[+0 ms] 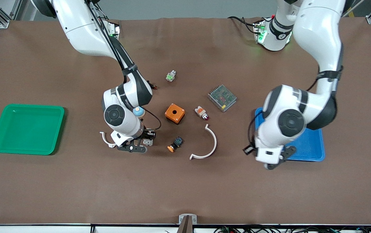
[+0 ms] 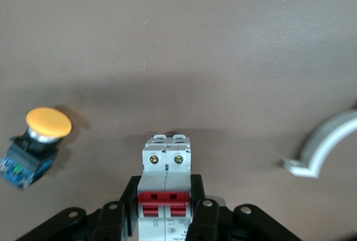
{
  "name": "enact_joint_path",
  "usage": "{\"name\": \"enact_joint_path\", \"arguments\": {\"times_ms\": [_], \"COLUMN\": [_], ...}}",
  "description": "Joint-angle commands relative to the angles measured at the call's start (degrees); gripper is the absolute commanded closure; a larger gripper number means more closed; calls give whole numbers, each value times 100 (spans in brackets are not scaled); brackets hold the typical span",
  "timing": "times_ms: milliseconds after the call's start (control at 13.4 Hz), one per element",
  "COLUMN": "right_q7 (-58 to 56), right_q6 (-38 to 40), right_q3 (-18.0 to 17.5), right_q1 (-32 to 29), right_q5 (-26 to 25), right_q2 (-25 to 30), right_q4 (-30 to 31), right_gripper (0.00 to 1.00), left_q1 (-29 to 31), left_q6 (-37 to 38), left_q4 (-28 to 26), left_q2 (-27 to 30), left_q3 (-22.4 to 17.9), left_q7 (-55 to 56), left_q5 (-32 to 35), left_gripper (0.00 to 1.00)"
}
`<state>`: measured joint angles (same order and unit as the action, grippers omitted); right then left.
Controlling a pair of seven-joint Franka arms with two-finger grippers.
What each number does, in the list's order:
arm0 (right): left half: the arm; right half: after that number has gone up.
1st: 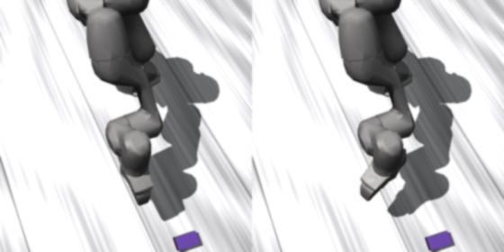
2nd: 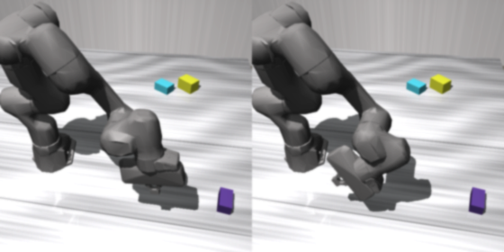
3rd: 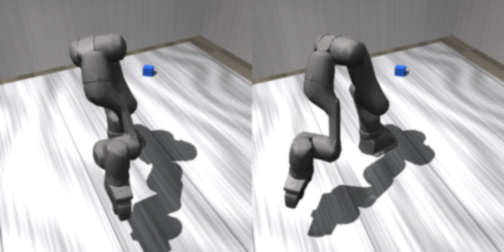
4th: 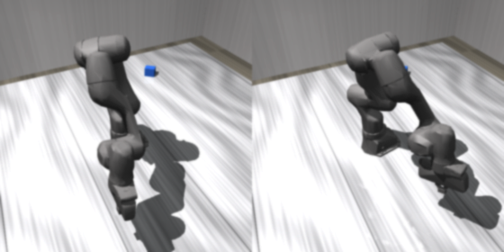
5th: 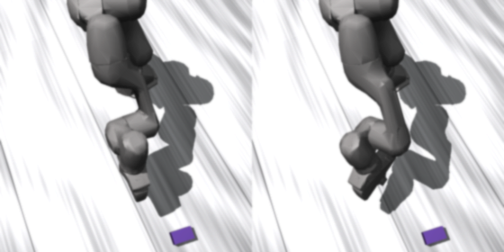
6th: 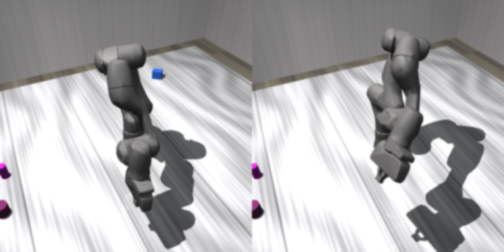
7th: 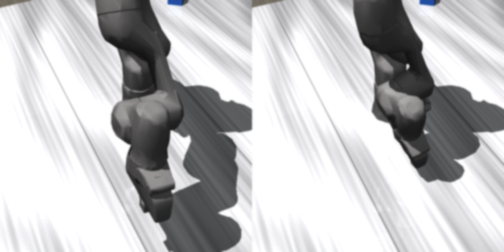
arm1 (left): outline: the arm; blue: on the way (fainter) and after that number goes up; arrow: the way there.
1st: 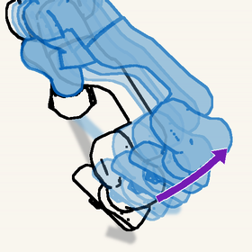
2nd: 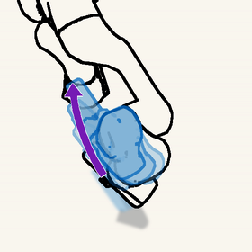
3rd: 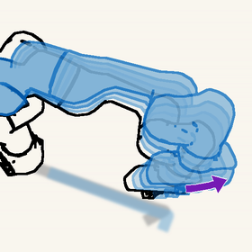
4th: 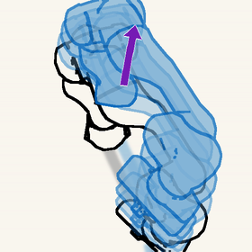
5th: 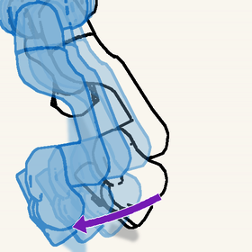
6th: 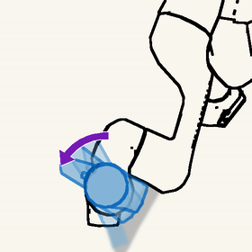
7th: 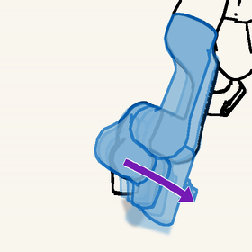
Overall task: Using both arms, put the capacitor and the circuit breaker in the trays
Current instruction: 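Carry the capacitor to the blue tray while the right gripper carries the breaker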
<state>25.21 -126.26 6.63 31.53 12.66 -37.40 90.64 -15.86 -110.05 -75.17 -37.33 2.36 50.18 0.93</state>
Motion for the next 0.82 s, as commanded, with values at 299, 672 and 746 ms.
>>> {"name": "enact_joint_path", "arguments": {"times_ms": [299,672,746], "right_q7": [-1016,-3131,-3563], "right_q6": [2515,3011,2923], "right_q3": [180,295,286], "right_q1": [-1173,-2911,-3263], "right_q5": [-219,-993,-1150], "right_q2": [1243,1385,1367], "right_q4": [-231,-231,-240], "right_gripper": [70,69,69], "left_q1": [1057,1454,1498], "left_q6": [-78,-945,-1270], "left_q4": [-1393,-2842,-3150], "left_q2": [699,1253,1298], "left_q3": [62,80,80], "left_q7": [-1123,-1379,-1379], "left_q5": [461,461,461], "left_gripper": [100,100,100]}}
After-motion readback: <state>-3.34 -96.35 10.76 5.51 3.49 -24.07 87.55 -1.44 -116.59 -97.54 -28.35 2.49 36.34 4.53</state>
